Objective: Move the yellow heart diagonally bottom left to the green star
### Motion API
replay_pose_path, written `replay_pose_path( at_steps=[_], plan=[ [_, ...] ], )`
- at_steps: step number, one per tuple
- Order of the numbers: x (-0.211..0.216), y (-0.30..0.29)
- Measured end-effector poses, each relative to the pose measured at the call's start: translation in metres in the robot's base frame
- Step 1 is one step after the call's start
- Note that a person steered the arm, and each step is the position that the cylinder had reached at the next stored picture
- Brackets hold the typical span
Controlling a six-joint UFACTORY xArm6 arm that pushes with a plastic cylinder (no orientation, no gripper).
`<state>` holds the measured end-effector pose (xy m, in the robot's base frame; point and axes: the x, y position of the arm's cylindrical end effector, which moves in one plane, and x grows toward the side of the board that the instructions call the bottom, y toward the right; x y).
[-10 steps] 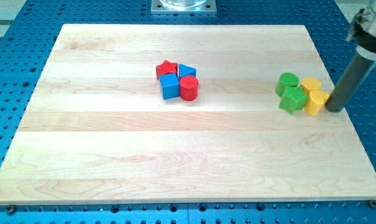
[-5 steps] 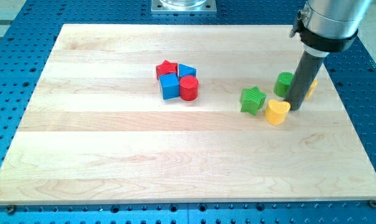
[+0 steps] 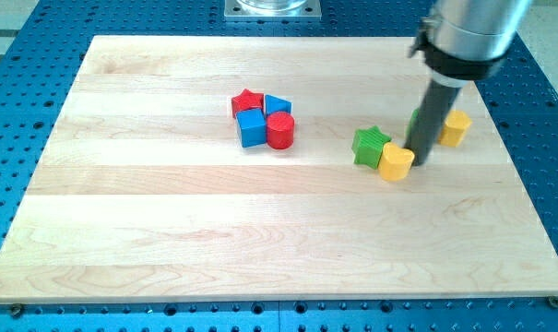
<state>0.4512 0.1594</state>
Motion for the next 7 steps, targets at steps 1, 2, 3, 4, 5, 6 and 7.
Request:
replay_pose_path(
  at_steps=[1,2,3,4,5,6,7],
  plan=[
    [0.035,-0.041],
    [0.039,-0.048],
    [0.020,-0.037],
    [0.035,-0.023],
    [0.080,-0.025],
    [0.093,-0.035],
    [0.062,-0.035]
  ],
)
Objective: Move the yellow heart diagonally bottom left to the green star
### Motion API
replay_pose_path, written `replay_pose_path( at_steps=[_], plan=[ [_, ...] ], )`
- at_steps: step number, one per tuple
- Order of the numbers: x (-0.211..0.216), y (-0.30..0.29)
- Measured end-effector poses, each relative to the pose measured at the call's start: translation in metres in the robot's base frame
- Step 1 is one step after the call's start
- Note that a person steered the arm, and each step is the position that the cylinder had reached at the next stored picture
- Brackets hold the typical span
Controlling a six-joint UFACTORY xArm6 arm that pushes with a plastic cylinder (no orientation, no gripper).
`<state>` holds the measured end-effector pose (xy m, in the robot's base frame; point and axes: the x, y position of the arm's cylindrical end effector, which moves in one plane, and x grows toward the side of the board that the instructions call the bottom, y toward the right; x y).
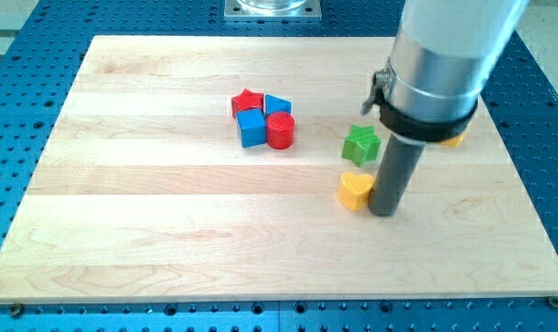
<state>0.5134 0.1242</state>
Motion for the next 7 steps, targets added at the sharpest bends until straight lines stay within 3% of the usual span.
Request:
replay_pose_path(
  at_steps=[4,6,7],
  plan=[
    [-0.053,-0.052],
    [-0.059,-0.147],
    [-0.067,-0.164]
  ],
)
